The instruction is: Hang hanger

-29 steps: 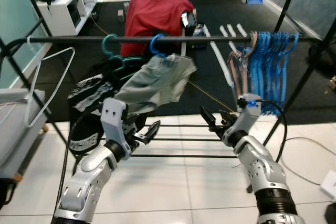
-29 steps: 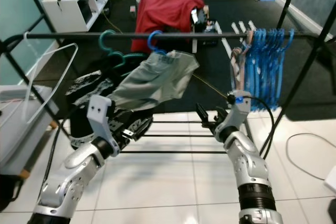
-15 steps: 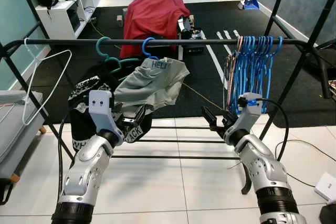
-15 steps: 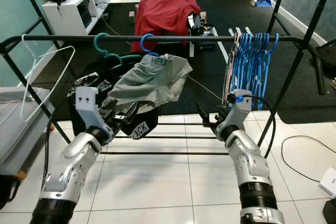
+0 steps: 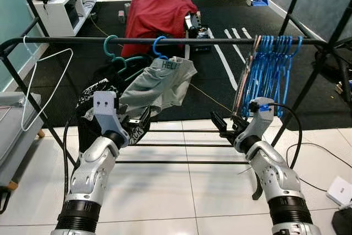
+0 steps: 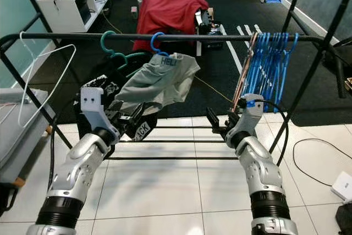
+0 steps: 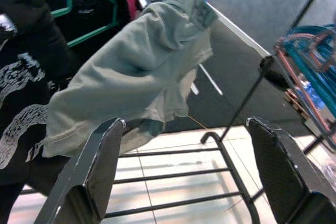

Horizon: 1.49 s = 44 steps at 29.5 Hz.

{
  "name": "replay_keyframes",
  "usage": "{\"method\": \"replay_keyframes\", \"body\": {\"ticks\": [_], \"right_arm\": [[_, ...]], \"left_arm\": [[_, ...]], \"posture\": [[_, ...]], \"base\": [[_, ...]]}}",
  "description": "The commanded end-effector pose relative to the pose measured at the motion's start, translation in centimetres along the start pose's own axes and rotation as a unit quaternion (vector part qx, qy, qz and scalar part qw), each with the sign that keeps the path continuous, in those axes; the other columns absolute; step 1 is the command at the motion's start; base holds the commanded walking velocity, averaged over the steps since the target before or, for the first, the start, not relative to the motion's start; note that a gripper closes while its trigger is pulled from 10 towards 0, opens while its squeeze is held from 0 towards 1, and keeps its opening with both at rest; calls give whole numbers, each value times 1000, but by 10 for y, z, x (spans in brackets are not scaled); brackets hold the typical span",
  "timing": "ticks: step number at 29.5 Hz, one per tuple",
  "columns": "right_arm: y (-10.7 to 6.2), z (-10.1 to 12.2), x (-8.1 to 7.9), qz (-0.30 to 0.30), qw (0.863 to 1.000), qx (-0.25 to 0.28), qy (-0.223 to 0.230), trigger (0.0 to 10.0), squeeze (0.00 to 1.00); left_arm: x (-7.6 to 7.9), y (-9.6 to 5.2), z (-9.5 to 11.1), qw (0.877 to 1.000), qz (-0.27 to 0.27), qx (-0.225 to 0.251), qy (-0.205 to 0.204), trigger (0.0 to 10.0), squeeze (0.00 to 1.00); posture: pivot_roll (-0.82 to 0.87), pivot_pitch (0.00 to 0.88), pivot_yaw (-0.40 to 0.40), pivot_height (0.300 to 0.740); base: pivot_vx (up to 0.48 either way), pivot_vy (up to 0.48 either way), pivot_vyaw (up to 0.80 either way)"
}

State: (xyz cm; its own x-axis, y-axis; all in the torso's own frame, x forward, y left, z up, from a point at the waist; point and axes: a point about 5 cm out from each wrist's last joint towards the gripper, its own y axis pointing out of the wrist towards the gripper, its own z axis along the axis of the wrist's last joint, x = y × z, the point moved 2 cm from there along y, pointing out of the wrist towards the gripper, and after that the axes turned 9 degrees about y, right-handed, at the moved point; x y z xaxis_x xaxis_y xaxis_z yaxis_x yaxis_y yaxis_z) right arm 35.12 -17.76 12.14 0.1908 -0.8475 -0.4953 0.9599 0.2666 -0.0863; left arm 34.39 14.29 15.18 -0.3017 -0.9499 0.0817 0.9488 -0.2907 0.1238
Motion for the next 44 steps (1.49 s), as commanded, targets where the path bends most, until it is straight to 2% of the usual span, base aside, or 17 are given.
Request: {"method": "replay_keyframes", "body": {"ticks": [1,15,24,26,28,31,35,38,44], "right_arm": [[-1,-1,2,-4,1000,-1,1,10000,0],[1,0,1,-5,1000,-1,3,10000,0],[2,0,0,-3,1000,0,3,10000,0],[2,0,-3,11,1000,-4,0,10000,0],[0,-10,-18,70,996,-43,-21,10000,0],[-6,-22,-32,127,988,-84,-37,10000,0],[-9,-20,-35,138,987,-75,-44,10000,0],[-9,-14,-31,122,991,-49,-36,10000,0],[-9,-14,-30,120,991,-47,-38,10000,0]], "left_arm": [[-2,0,-6,1000,4,-14,-5,10000,0],[-5,4,-6,1000,11,-1,-1,10000,0],[-6,4,-2,1000,9,19,1,10000,0],[-5,4,-1,1000,8,25,2,10000,0],[-5,2,3,999,8,38,5,10000,0],[-6,1,5,999,11,47,6,10000,0],[-7,0,6,999,13,50,6,10000,0],[-7,-1,6,999,12,53,5,10000,0],[-7,0,5,998,10,54,5,10000,0]], "posture": [[-135,59,0,740],[-135,56,3,740],[-135,53,4,740],[-135,53,4,740],[-138,52,5,740],[-137,51,1,740],[-135,52,-3,740],[-138,55,1,740],[-141,53,4,740]], "base": [[0,0,0],[0,0,0],[290,0,0],[300,0,0],[309,0,0],[321,0,0],[333,0,0],[334,0,0],[333,0,0]]}}
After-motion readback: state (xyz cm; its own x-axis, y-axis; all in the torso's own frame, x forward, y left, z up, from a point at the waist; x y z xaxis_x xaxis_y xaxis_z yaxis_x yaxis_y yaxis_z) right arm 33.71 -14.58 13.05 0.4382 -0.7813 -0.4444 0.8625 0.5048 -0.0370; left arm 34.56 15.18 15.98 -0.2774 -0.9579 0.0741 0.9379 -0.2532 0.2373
